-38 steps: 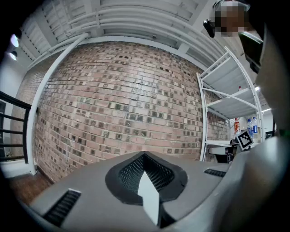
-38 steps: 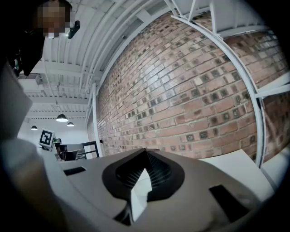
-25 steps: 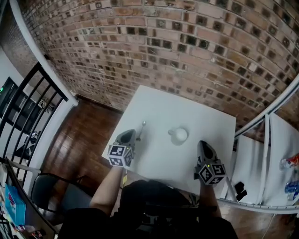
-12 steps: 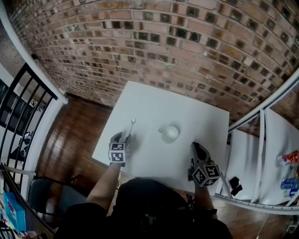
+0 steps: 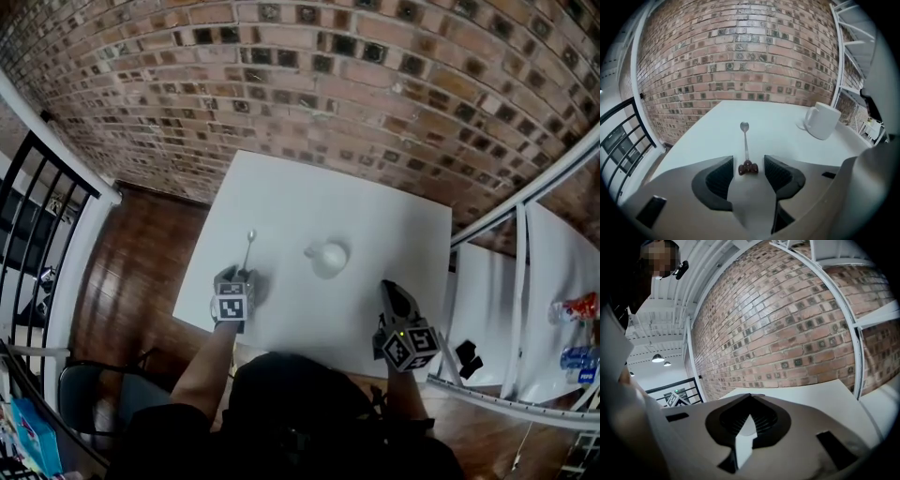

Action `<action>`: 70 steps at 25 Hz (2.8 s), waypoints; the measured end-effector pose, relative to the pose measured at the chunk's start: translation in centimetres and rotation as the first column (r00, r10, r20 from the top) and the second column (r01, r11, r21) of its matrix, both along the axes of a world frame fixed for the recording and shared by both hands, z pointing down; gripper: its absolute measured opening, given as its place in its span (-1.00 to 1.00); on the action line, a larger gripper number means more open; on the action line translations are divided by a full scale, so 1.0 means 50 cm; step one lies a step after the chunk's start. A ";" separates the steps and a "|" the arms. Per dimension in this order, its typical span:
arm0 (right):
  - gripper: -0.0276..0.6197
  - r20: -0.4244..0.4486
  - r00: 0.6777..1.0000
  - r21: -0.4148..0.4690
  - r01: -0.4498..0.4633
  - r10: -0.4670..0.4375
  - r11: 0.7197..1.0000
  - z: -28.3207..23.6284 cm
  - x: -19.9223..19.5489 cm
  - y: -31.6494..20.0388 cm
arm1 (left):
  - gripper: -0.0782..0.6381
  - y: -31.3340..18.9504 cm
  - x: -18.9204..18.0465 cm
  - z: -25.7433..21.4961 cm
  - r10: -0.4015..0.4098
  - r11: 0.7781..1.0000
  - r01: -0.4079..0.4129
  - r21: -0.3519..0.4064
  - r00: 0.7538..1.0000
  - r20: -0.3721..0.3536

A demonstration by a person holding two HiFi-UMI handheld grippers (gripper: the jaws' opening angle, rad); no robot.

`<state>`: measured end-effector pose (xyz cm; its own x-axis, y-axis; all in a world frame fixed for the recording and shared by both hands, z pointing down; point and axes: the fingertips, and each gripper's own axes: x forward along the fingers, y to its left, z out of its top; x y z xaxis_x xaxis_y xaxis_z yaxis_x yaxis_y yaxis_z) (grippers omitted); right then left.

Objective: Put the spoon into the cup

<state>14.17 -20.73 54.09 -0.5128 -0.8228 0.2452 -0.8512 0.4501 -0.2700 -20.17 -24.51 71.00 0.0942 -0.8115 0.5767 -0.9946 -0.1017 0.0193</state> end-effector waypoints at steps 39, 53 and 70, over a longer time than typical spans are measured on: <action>-0.90 -0.016 0.996 0.110 0.088 -0.086 0.990 -0.071 -0.059 0.021 | -0.44 0.052 -0.063 -0.371 0.049 0.914 -0.021 0.406 0.997 -0.060; -0.90 -0.018 0.998 0.154 0.057 -0.055 0.986 -0.111 -0.053 0.016 | -0.44 0.072 -0.008 -0.505 0.194 0.832 -0.115 0.543 0.977 -0.090; -0.90 0.000 0.999 0.125 -0.036 0.036 0.991 -0.088 0.025 0.035 | -0.44 0.073 0.310 -0.343 0.680 0.709 -0.664 0.239 0.733 0.019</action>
